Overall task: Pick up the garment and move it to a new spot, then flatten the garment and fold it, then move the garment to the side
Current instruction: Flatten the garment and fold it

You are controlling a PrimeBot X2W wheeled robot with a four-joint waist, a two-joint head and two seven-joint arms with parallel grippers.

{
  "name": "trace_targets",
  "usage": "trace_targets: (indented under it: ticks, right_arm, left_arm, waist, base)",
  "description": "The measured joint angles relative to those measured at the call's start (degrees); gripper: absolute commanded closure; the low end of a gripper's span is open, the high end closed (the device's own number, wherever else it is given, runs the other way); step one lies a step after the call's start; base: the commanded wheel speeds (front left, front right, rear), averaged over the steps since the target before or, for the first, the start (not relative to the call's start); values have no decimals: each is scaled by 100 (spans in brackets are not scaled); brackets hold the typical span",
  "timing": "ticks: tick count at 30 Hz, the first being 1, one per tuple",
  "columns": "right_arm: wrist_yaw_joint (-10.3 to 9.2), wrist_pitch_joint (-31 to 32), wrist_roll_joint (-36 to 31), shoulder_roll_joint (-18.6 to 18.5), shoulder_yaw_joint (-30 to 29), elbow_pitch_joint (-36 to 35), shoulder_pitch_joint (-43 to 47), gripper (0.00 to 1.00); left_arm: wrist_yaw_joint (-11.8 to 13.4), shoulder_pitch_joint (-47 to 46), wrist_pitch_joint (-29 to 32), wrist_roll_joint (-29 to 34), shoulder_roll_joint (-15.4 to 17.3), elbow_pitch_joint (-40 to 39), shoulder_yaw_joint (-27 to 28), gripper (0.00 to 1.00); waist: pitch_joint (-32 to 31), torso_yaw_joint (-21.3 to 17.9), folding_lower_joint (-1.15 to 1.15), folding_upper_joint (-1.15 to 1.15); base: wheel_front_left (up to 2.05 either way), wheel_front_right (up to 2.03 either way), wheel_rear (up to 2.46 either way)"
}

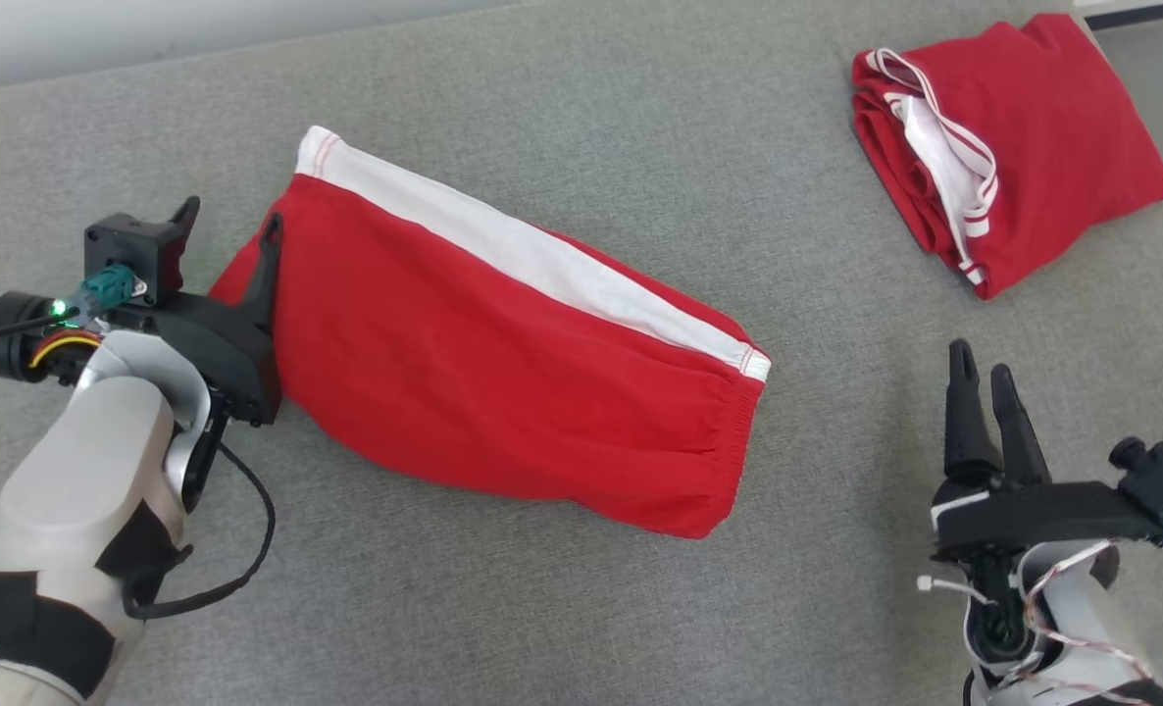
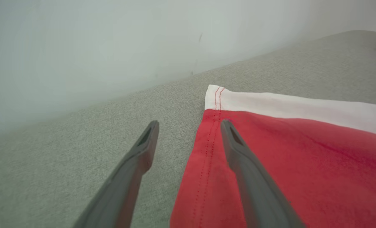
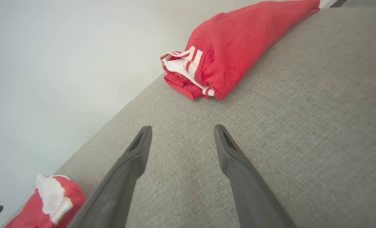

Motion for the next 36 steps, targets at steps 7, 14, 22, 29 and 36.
trace_targets:
  ticks: [7,14,22,29,36]
  right_arm:
    - [1,0,-1711,599,-1141,32,210,0]
    - [1,1,-1984,839,-1530,66,268,0]
    - [1,1,-2053,910,-1555,88,276,0]
    - [1,1,-2022,943,-1430,48,233,0]
    - [1,0,-2026,954,-1433,81,306,0]
  left_arm:
    - [-162,112,67,-266,-216,383,35,0]
    - [-297,159,417,-477,-343,712,-10,0]
    - [-309,105,1038,-560,-445,867,-247,33]
    - [-352,151,996,-605,-538,936,-343,100]
    - [-229,504,425,-756,-667,1110,-180,100]
  waist:
    - [-61,86,0,0]
    - [-54,70,0,0]
    - [-72,71,0,0]
    - [-135,83,0,0]
    - [-326,153,0,0]
  base:
    - [0,0,0]
    - [0,0,0]
    - [0,0,0]
    - [0,0,0]
    - [0,0,0]
